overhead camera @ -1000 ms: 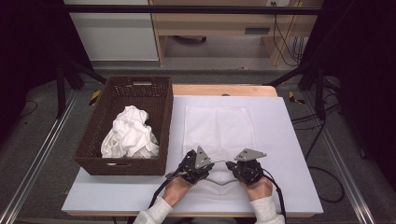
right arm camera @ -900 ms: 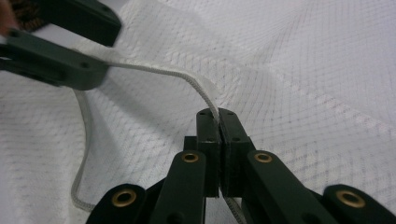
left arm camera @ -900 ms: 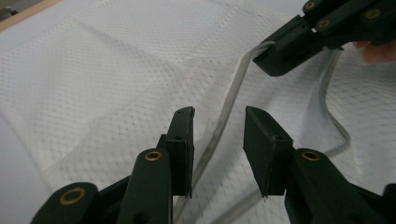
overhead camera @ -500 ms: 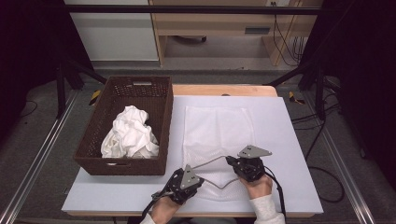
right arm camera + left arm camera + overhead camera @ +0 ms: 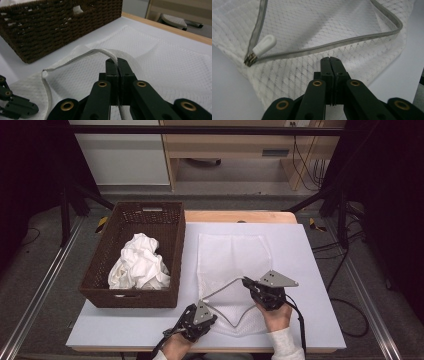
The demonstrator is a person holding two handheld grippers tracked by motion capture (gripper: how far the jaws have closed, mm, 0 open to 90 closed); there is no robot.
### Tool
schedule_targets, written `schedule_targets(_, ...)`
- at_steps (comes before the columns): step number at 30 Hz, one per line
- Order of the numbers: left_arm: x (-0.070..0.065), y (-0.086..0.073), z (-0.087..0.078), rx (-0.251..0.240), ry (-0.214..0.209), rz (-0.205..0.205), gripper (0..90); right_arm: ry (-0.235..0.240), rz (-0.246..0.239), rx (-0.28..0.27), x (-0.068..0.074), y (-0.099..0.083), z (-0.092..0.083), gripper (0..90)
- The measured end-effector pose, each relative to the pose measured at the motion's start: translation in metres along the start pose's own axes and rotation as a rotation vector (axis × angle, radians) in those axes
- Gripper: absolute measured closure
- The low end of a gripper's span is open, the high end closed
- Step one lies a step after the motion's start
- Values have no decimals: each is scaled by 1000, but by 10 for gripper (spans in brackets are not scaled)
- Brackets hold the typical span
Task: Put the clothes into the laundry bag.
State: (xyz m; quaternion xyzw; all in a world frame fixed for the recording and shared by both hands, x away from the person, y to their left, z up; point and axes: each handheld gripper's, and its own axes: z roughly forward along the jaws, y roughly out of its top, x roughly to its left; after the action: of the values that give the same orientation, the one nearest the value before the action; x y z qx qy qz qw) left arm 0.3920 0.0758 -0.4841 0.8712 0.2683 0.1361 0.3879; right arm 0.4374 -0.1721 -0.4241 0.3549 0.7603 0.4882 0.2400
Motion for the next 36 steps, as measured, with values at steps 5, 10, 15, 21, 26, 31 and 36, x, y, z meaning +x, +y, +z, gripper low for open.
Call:
schedule_targets(5, 0, 0, 0, -3, 4, -1, 856, -6, 11, -40, -2, 3, -4, 888)
schedule_targets(10, -1, 1, -7, -19, 20, -13, 744, -7, 12, -25, -1, 0, -3, 887)
schedule_targets(15, 3, 8, -27, -96, 38, -42, 573, -4, 19, -15, -2, -2, -4, 886)
schedule_targets(21, 12, 16, -48, -167, 40, -69, 451, -4, 25, -8, -4, -4, -4, 887)
schedule_targets(26, 23, 22, -70, -212, 65, -93, 379, -1, 24, -2, -4, -4, -4, 887)
schedule_targets(31, 50, 28, -105, -241, 129, -129, 327, -1, 18, 9, -2, -5, -3, 886)
schedule_targets(36, 70, 33, -138, -281, 220, -137, 283, -2, 15, 20, -1, -5, -2, 886)
